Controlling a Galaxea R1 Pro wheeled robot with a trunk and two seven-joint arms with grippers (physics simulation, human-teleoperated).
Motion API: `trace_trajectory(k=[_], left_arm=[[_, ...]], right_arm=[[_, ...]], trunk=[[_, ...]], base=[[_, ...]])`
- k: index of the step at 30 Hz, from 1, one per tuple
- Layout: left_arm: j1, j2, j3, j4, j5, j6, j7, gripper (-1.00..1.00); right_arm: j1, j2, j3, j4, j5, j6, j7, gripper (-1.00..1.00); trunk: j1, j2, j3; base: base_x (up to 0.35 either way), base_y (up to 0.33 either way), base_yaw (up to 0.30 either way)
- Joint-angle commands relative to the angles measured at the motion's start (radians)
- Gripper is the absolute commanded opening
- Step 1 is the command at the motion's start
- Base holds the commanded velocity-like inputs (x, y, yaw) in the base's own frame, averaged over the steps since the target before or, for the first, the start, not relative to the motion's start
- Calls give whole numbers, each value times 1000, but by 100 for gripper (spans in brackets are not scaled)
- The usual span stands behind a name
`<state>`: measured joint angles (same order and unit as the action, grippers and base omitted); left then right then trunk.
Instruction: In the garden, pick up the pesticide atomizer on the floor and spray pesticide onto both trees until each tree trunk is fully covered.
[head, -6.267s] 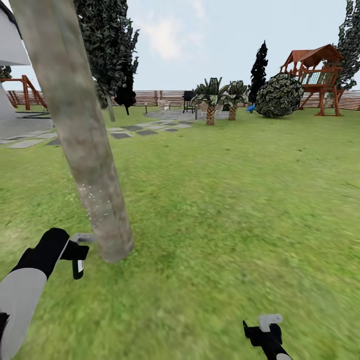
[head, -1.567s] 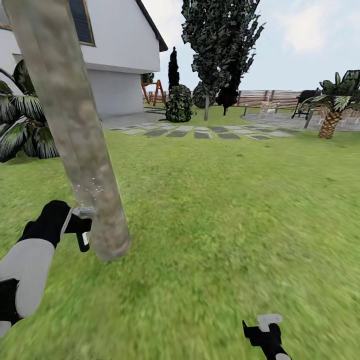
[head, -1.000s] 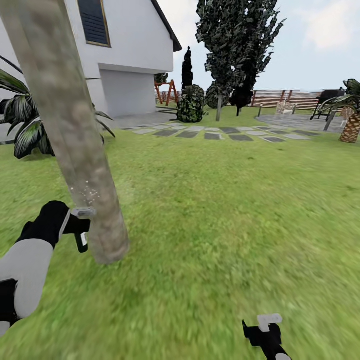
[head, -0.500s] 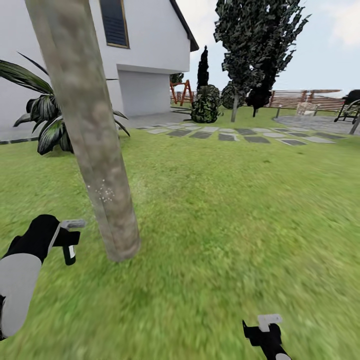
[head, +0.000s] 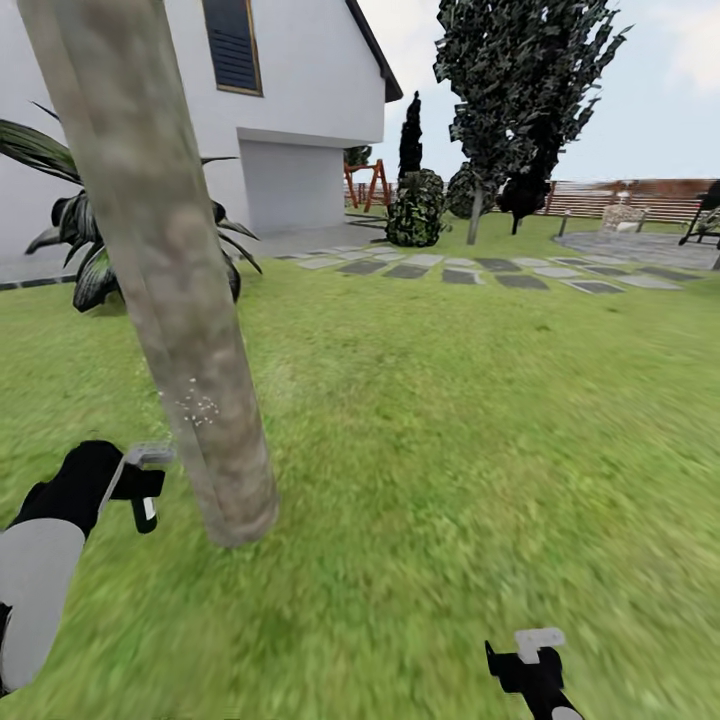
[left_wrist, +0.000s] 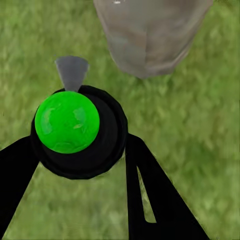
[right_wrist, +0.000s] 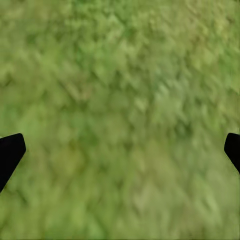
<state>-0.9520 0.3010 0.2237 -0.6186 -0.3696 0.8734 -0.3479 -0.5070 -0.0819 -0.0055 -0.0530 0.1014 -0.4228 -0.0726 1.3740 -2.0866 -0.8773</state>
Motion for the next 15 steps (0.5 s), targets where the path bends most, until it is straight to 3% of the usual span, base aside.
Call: trace_trajectory(k=[1, 4, 7, 11, 15], left_arm=[[14, -1, 3, -6, -10, -25, -9, -100], [86, -1, 5, -19, -10, -84, -7, -100], [123, -3, 9, -18, -8, -91, -8, -100], [130, -26, 14, -13, -7, -91, -5, -100], [130, -34, 14, -18, -8, -91, -5, -100]], right_arm=[[-1, 0, -1, 1, 11, -2, -7, 100], [-1, 1, -1, 1, 11, -2, -7, 100], [-1, -1, -1, 1, 11, -2, -7, 100], [-1, -2, -1, 1, 11, -2, -9, 100], [-1, -2, -1, 0, 11, -2, -9, 100]], trunk=[[0, 0, -1], [0, 0, -1], [0, 0, -1], [0, 0, -1], [0, 0, -1]], base=[[21, 0, 233], [7, 0, 155], [1, -46, 15], [0, -245, 1], [0, -272, 0]])
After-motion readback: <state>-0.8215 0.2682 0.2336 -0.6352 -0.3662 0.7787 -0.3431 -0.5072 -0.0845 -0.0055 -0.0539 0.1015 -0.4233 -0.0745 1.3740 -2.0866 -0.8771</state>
